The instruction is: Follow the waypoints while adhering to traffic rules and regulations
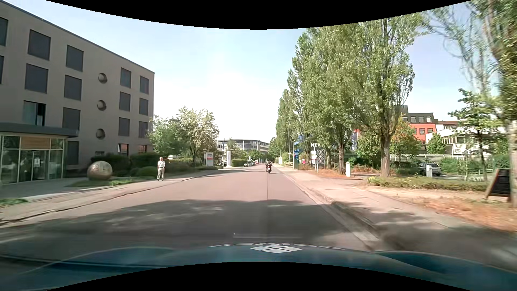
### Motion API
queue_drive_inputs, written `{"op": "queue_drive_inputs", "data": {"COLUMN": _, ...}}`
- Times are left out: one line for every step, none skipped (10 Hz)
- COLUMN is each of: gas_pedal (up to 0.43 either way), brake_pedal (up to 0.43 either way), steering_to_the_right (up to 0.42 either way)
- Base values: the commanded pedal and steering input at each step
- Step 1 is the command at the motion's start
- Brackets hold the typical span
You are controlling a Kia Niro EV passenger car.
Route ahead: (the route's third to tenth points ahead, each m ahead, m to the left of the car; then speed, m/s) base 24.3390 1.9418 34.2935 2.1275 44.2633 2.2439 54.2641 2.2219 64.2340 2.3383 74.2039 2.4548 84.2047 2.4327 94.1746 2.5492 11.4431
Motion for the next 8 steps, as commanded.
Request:
{"op": "queue_drive_inputs", "data": {"gas_pedal": 0.0, "brake_pedal": 0.0, "steering_to_the_right": -0.003}}
{"op": "queue_drive_inputs", "data": {"gas_pedal": 0.0, "brake_pedal": 0.0, "steering_to_the_right": -0.003}}
{"op": "queue_drive_inputs", "data": {"gas_pedal": 0.0, "brake_pedal": 0.0, "steering_to_the_right": -0.003}}
{"op": "queue_drive_inputs", "data": {"gas_pedal": 0.0, "brake_pedal": 0.0, "steering_to_the_right": -0.003}}
{"op": "queue_drive_inputs", "data": {"gas_pedal": 0.0, "brake_pedal": 0.0, "steering_to_the_right": -0.001}}
{"op": "queue_drive_inputs", "data": {"gas_pedal": 0.0, "brake_pedal": 0.0, "steering_to_the_right": -0.001}}
{"op": "queue_drive_inputs", "data": {"gas_pedal": 0.0, "brake_pedal": 0.0, "steering_to_the_right": 0.0}}
{"op": "queue_drive_inputs", "data": {"gas_pedal": 0.0, "brake_pedal": 0.0, "steering_to_the_right": 0.0}}
